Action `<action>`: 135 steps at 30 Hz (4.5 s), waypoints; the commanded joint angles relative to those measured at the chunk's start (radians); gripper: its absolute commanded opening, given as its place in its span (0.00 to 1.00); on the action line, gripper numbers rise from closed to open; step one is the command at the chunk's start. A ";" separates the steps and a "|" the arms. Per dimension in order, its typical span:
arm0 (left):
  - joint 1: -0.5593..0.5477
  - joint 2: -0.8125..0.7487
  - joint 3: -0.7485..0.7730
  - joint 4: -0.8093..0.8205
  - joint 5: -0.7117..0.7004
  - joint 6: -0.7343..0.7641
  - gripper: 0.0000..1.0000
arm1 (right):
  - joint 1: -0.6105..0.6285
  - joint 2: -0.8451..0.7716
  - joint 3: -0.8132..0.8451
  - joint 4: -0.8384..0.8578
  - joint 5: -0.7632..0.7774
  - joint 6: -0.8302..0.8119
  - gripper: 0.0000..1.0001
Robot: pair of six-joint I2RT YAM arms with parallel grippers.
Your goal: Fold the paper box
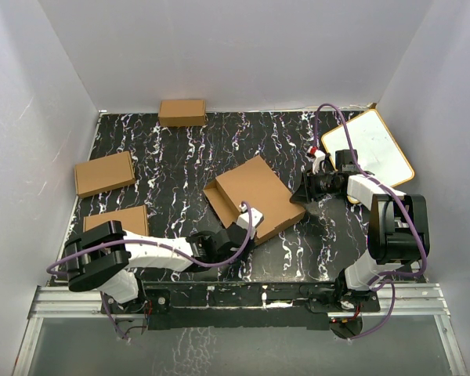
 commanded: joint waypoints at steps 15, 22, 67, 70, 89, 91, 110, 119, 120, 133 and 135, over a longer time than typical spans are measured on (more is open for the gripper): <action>0.006 -0.077 -0.053 0.068 0.037 0.036 0.00 | 0.028 0.055 -0.017 -0.027 0.133 -0.047 0.42; 0.005 -0.066 -0.059 0.087 0.055 0.108 0.00 | 0.029 0.058 -0.016 -0.027 0.134 -0.045 0.42; -0.014 -0.125 -0.119 0.154 -0.026 0.200 0.00 | 0.033 0.075 -0.008 -0.033 0.143 -0.043 0.42; -0.015 -0.121 -0.103 0.130 -0.036 0.193 0.00 | 0.033 0.074 -0.008 -0.033 0.144 -0.043 0.42; -0.016 -0.103 -0.038 0.049 -0.093 0.159 0.00 | 0.033 0.075 -0.007 -0.033 0.144 -0.045 0.42; -0.017 -0.102 -0.034 0.056 -0.088 0.163 0.00 | 0.033 0.075 -0.006 -0.034 0.143 -0.045 0.42; -0.016 -0.082 0.095 -0.154 -0.139 0.089 0.00 | 0.033 0.077 -0.005 -0.039 0.135 -0.050 0.42; -0.010 -0.035 0.143 -0.211 -0.127 0.070 0.00 | 0.062 0.076 -0.005 -0.041 0.117 -0.054 0.42; -0.008 -0.031 0.149 -0.217 -0.124 0.067 0.00 | 0.064 0.076 -0.005 -0.041 0.116 -0.055 0.42; 0.015 0.008 0.231 -0.296 -0.095 0.049 0.00 | 0.074 0.077 -0.005 -0.043 0.103 -0.058 0.42; 0.015 0.017 0.243 -0.308 -0.099 0.054 0.00 | 0.075 0.077 -0.005 -0.043 0.103 -0.059 0.42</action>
